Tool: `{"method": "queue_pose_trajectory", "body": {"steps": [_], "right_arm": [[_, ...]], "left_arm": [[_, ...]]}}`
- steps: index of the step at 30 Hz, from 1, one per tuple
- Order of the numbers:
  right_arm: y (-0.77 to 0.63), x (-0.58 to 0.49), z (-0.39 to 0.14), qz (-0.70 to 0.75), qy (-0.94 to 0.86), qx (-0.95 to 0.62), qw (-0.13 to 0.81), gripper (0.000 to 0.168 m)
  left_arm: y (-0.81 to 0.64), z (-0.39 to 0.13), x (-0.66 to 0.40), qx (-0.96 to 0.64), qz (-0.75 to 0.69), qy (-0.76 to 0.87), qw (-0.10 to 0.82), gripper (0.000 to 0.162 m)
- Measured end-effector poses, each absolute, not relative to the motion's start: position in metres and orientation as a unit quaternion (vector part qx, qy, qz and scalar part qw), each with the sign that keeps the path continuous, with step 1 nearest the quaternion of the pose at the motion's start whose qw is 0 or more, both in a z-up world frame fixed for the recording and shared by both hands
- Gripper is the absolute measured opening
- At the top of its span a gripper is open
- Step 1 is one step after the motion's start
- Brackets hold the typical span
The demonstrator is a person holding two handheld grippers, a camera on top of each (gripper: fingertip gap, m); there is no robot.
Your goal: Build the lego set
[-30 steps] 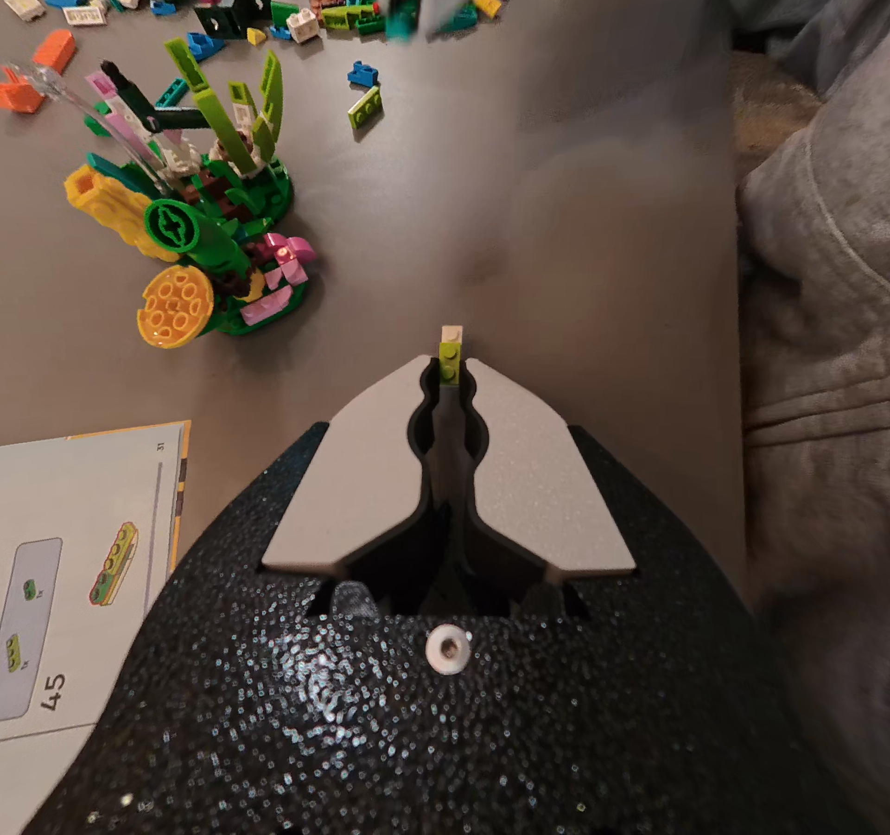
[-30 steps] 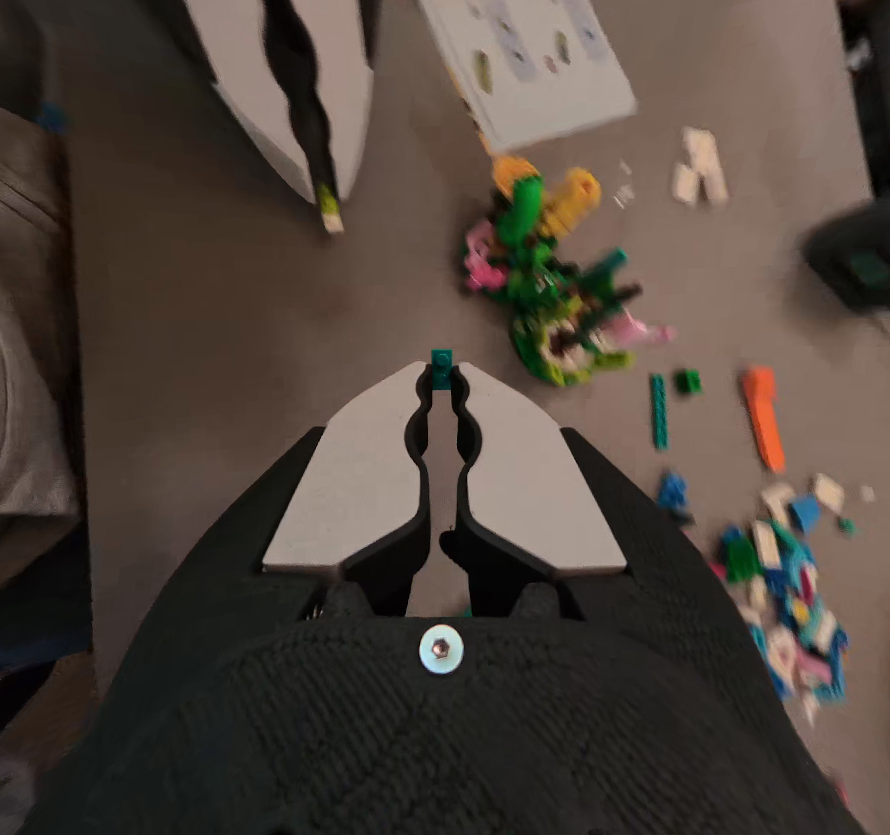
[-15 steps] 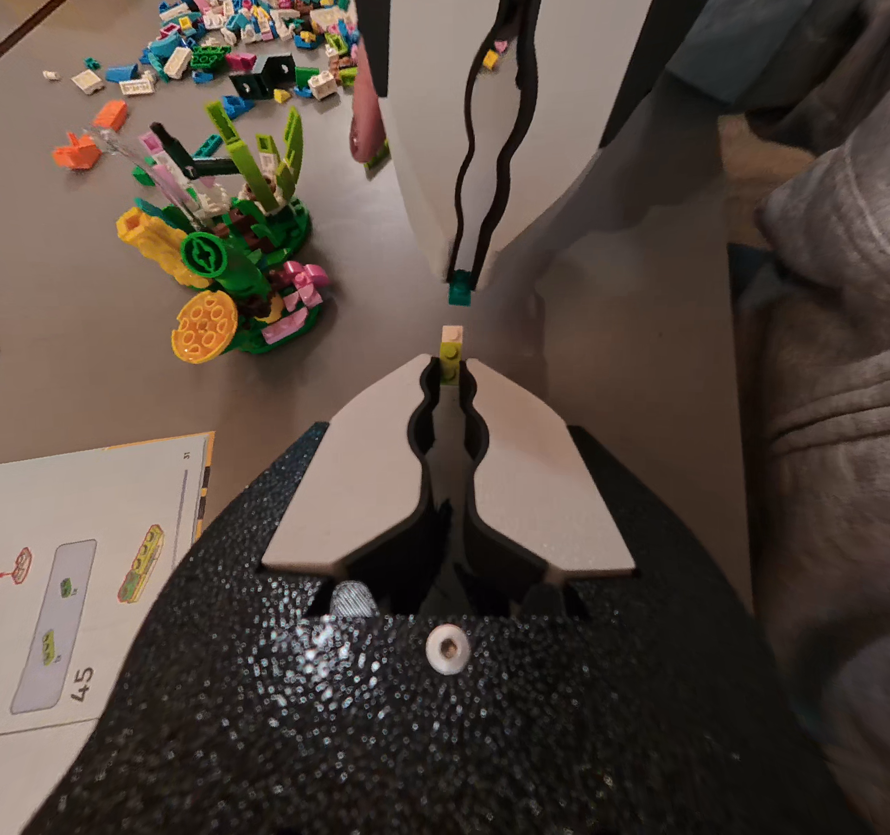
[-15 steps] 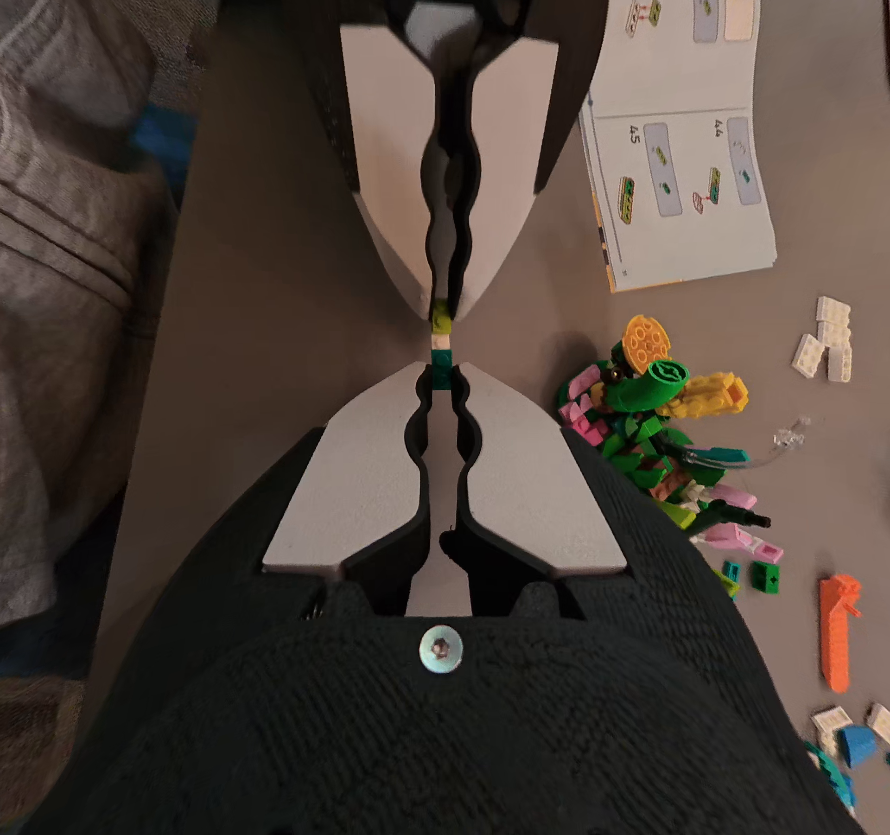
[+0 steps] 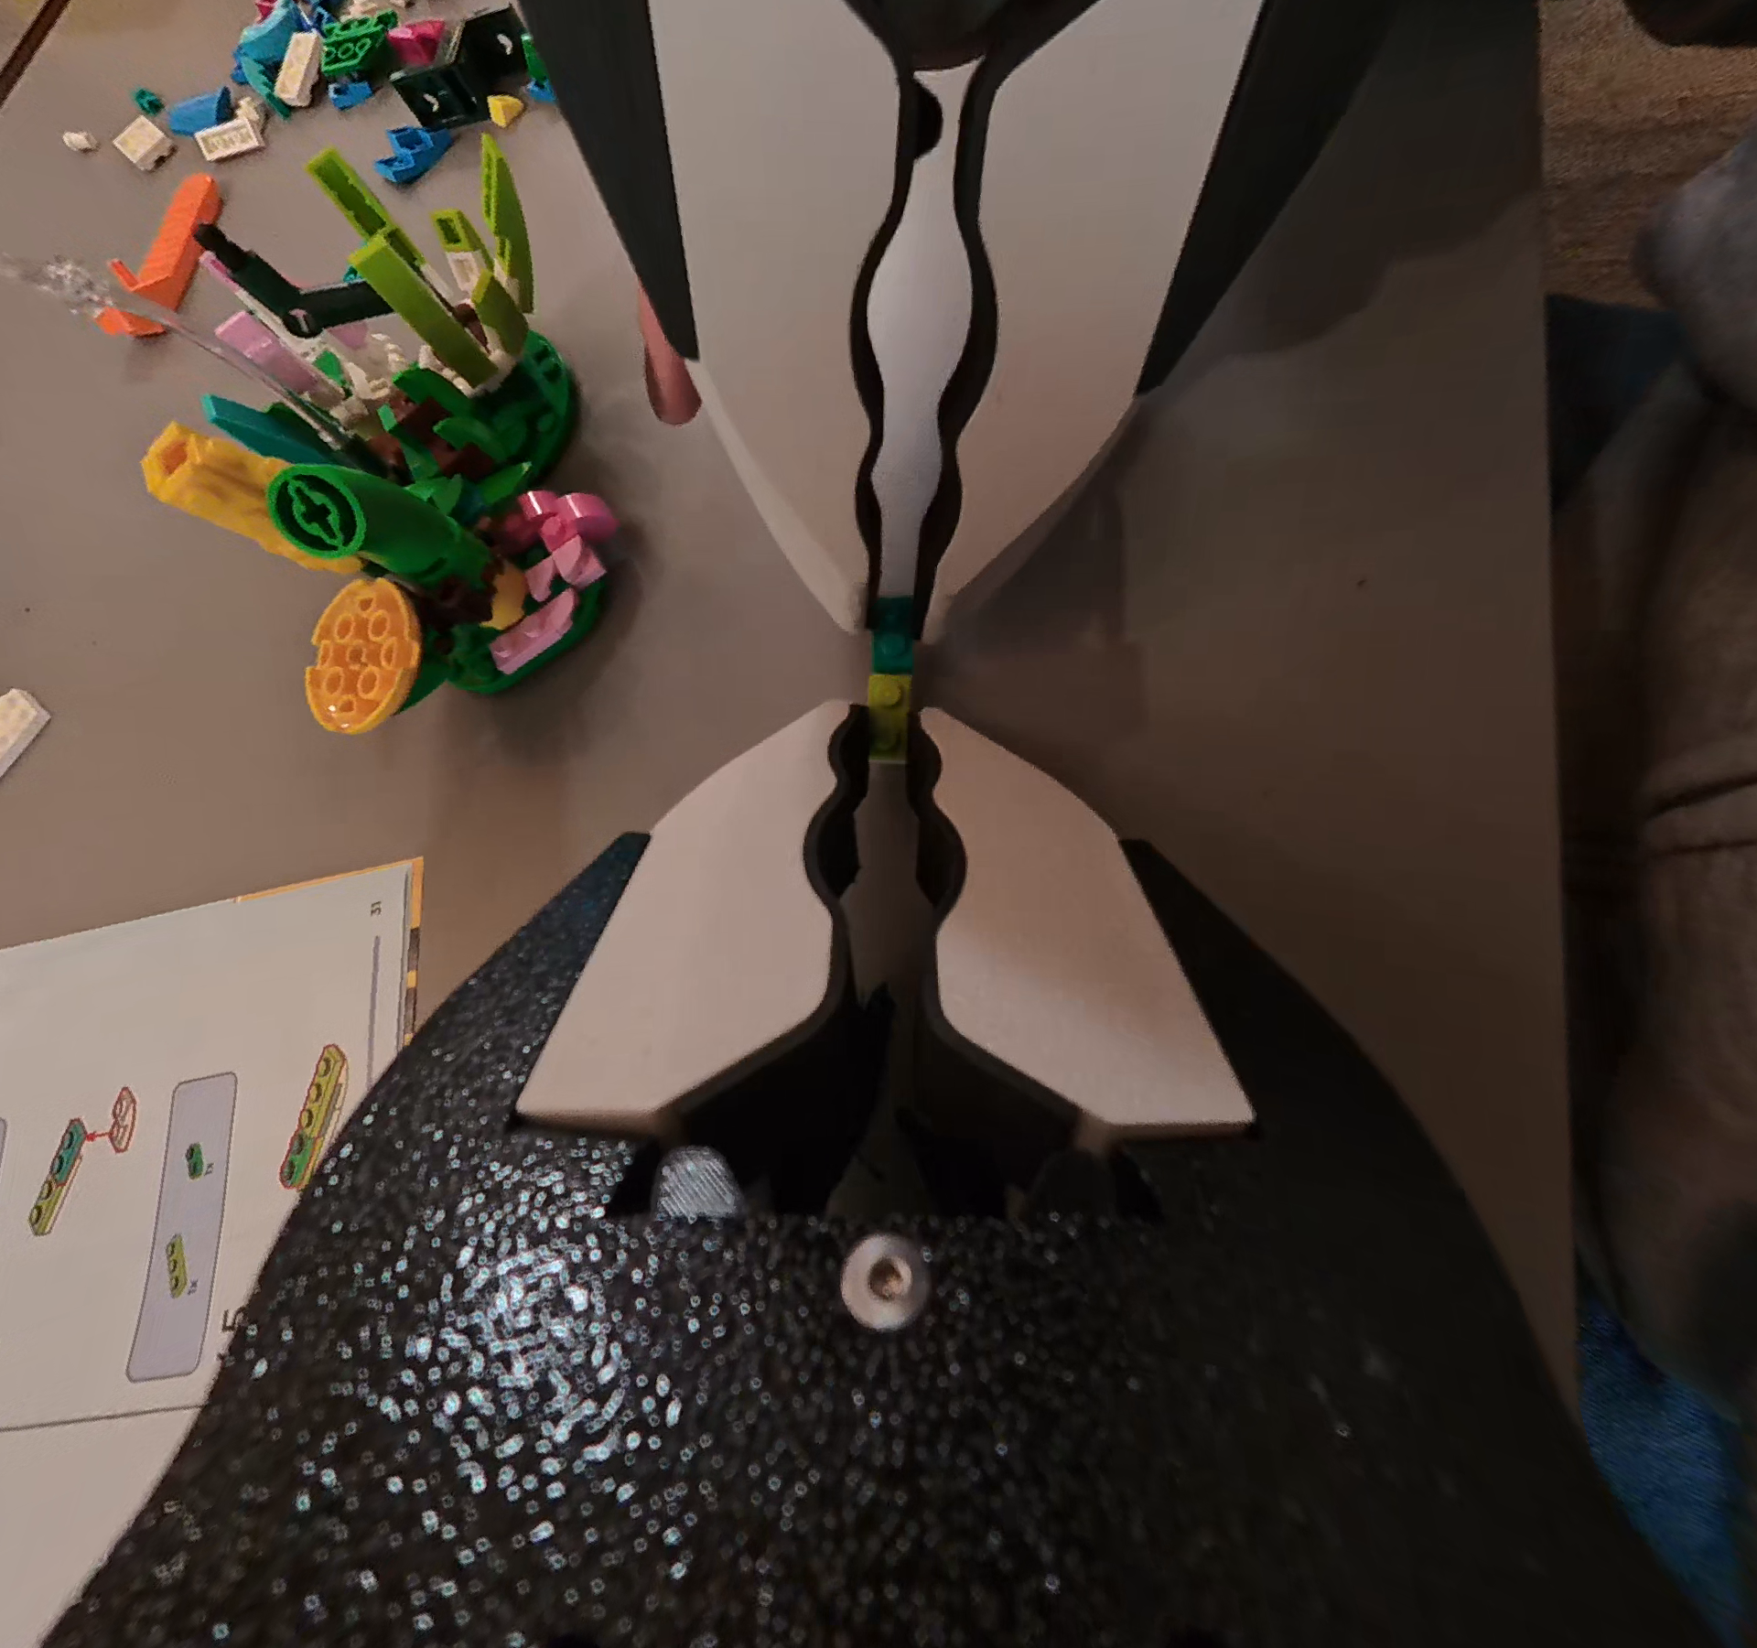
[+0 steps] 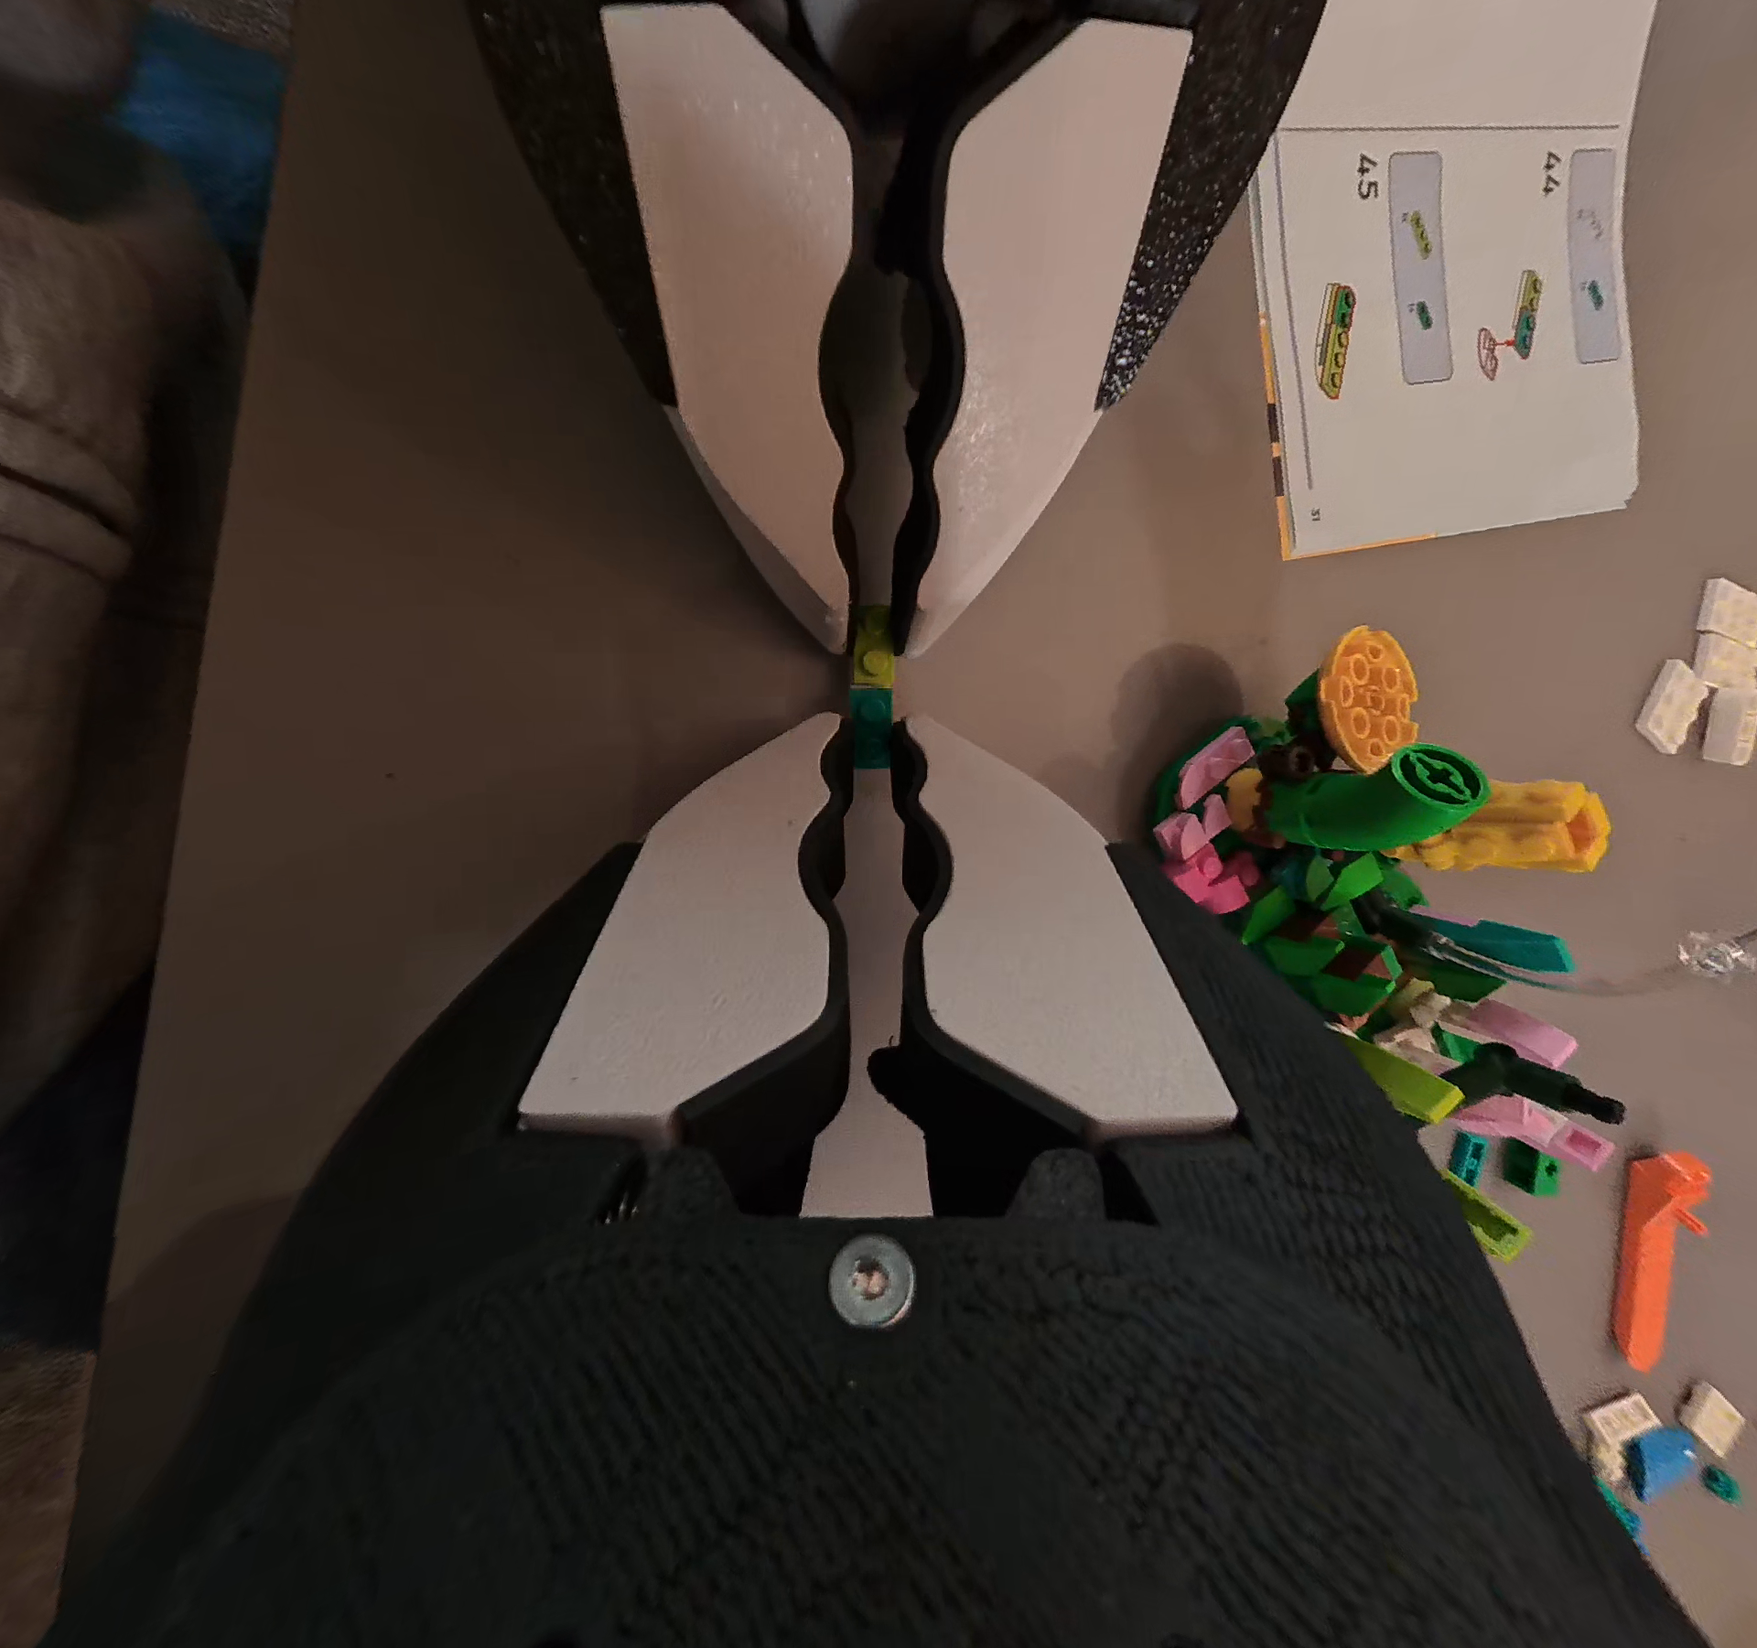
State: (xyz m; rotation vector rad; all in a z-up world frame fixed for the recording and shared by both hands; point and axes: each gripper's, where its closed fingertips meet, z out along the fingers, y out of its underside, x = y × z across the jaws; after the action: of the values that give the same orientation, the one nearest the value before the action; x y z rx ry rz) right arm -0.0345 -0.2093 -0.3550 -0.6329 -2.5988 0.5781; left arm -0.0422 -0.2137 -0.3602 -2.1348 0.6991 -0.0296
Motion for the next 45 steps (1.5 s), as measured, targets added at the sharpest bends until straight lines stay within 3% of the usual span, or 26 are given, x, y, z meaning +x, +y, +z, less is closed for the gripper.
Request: {"method": "queue_pose_trajectory", "body": {"steps": [1, 31, 45], "right_arm": [[-0.2087, -0.0347, -0.3558, 0.205, -0.931, -0.229, 0.199, 0.006], [-0.2029, -0.0297, -0.3582, 0.223, -0.918, -0.284, 0.163, 0.01], [-0.206, -0.0311, -0.3599, 0.237, -0.915, -0.286, 0.154, 0.004]], "left_arm": [[-0.2137, -0.3603, -0.0423, -0.857, -0.012, 0.28, 0.432, 0.008], [-0.215, -0.3604, -0.0414, -0.863, -0.029, 0.274, 0.424, 0.007], [-0.2149, -0.361, -0.0412, -0.865, -0.037, 0.271, 0.421, 0.008]]}}
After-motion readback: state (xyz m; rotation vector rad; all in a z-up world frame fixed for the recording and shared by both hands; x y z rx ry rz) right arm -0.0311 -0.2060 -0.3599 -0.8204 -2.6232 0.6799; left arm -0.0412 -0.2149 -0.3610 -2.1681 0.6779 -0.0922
